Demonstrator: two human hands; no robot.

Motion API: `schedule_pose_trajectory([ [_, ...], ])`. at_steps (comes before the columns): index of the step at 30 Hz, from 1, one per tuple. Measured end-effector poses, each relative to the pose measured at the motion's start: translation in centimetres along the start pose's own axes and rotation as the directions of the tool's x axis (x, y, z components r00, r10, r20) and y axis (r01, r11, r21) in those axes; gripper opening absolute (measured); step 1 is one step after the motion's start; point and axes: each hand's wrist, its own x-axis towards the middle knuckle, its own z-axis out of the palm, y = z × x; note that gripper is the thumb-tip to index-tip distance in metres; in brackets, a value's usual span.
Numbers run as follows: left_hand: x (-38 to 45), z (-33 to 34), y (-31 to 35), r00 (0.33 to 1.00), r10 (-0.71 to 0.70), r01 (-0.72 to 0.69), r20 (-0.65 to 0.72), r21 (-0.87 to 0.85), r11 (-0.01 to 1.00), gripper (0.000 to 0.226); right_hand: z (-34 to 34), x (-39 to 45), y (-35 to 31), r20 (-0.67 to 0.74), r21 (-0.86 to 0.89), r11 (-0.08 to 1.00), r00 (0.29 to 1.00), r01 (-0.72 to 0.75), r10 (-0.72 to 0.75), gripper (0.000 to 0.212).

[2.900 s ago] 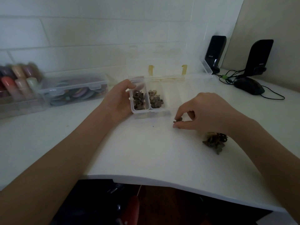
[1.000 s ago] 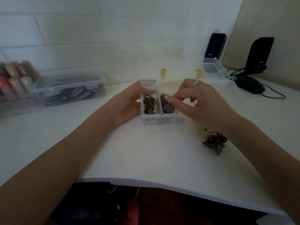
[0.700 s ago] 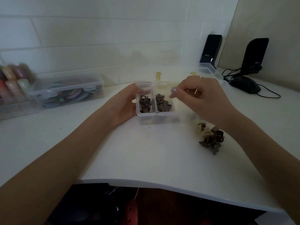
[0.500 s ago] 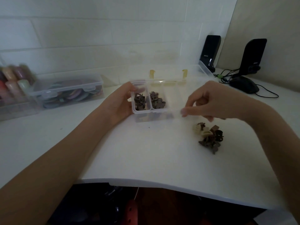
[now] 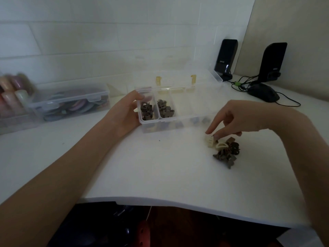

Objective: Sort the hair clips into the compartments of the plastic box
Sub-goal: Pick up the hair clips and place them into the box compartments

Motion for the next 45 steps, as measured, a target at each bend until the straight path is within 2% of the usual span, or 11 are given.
schedule_pose_trajectory([
  [3,-0.1,0.0,0.1,1.000,-0.004,0.004,0.005,0.009,1.000,0.064,0.2,0.3,-0.1,0.016,0.042,0.997,0.997,0.069,-0.070,0.017],
  [8,0.0,-0.1,0.1,1.000,-0.007,0.007,0.021,0.003,1.000,0.068,0.8,0.6,-0.9,0.017,0.040,0.988,0.989,0.148,-0.148,0.010],
  [14,-0.1,-0.3,0.0,0.999,0.008,-0.010,0.050,0.044,0.999,0.063,0.4,-0.1,-2.1,-0.208,0.235,0.926,0.946,0.295,-0.248,0.014],
  [17,-0.4,0.1,0.0,0.994,0.030,-0.038,0.106,0.070,0.997,0.051,0.6,0.0,-2.3,-0.325,0.311,0.893,0.919,0.326,-0.222,0.013],
  [19,-0.7,0.5,0.1,0.991,0.044,-0.053,0.125,0.066,0.996,0.057,0.7,0.2,-2.3,-0.370,0.347,0.880,0.910,0.324,-0.189,0.012],
  [24,-0.9,1.0,0.4,0.988,0.076,-0.091,0.138,0.103,0.991,0.075,0.9,0.6,-2.2,-0.348,0.517,0.809,0.932,0.279,-0.099,0.018],
  [27,-1.0,1.1,0.5,0.983,0.093,-0.113,0.161,0.119,0.986,0.069,1.0,0.6,-2.3,-0.337,0.589,0.762,0.939,0.269,-0.071,0.019],
  [29,-1.1,1.2,0.5,0.979,0.101,-0.124,0.175,0.123,0.985,0.060,1.1,0.7,-2.4,-0.341,0.609,0.746,0.938,0.270,-0.061,0.018],
  [34,-1.2,1.3,0.5,0.971,0.130,-0.159,0.201,0.136,0.978,0.054,1.2,0.9,-2.4,-0.388,0.643,0.711,0.922,0.283,-0.015,0.020],
  [39,-1.1,1.2,0.6,0.969,0.132,-0.161,0.209,0.129,0.978,0.055,1.3,1.1,-2.5,-0.433,0.660,0.690,0.901,0.299,0.024,0.018],
  [45,-0.9,1.0,0.7,0.968,0.119,-0.150,0.221,0.130,0.980,0.059,1.5,1.1,-2.5,-0.443,0.628,0.717,0.897,0.301,0.011,0.019],
])
